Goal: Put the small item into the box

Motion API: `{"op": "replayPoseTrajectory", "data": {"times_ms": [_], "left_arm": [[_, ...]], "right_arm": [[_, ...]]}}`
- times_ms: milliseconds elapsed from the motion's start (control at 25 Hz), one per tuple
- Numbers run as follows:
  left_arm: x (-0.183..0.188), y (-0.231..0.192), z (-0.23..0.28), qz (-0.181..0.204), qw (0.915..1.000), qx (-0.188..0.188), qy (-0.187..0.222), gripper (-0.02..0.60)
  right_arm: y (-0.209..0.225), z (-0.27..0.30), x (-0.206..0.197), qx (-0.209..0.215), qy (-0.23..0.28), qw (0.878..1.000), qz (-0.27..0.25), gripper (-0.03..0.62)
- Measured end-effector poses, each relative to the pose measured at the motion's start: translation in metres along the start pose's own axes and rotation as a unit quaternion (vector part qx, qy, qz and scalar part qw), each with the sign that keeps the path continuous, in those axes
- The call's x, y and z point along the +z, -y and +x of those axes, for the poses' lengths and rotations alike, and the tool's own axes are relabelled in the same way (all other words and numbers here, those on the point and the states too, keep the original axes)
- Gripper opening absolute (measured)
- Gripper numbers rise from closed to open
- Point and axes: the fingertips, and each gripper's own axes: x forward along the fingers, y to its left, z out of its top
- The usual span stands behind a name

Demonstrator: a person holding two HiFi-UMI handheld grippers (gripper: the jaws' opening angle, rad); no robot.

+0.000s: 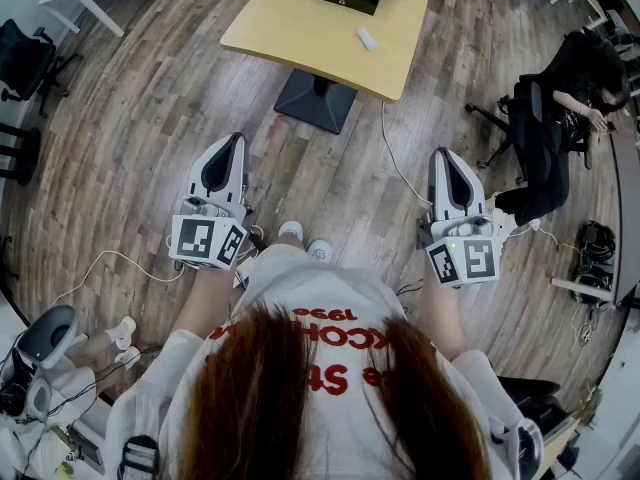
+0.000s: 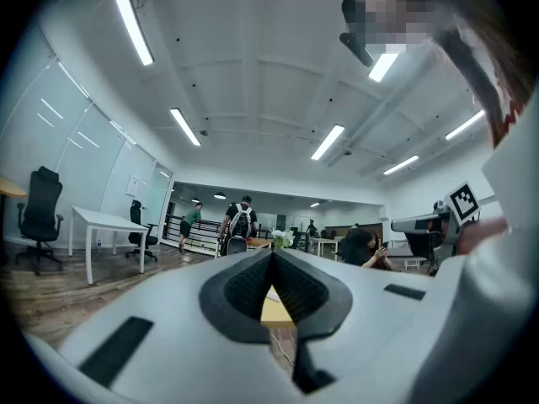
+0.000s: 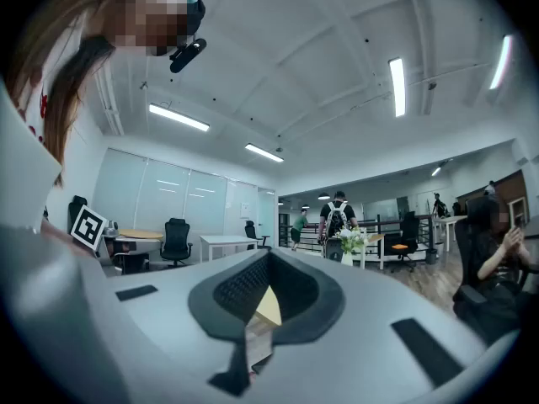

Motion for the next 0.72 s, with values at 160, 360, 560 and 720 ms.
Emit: {"op": "replayPoseTrajectory", "data": {"times_ms": [160,360,560,720], "left_arm": [[0.006,0.004,0.009,0.007,0.9999,-0.005,0.007,0.007],[0.009,0.004,0.009,0.007,1.0000,-0.002,0.005,0.008],[0.011,-0.002,0.014,0.009,0.9999,0.003,-0.002,0.008],[0.001,-0.012,0.027,-0.001,0.9999,0.007,-0.012,0.008]], "right_arm": [[0.006,0.002,0.004,-0.001,0.006,1.000,0.005,0.005],[0.000,0.002,0.013,0.021,0.023,0.999,0.019,0.004],[0.002,0.011,0.014,0.027,0.026,0.998,0.046,0.005],[0.010,0.026,0.010,0.024,0.021,0.998,0.052,0.005]]}}
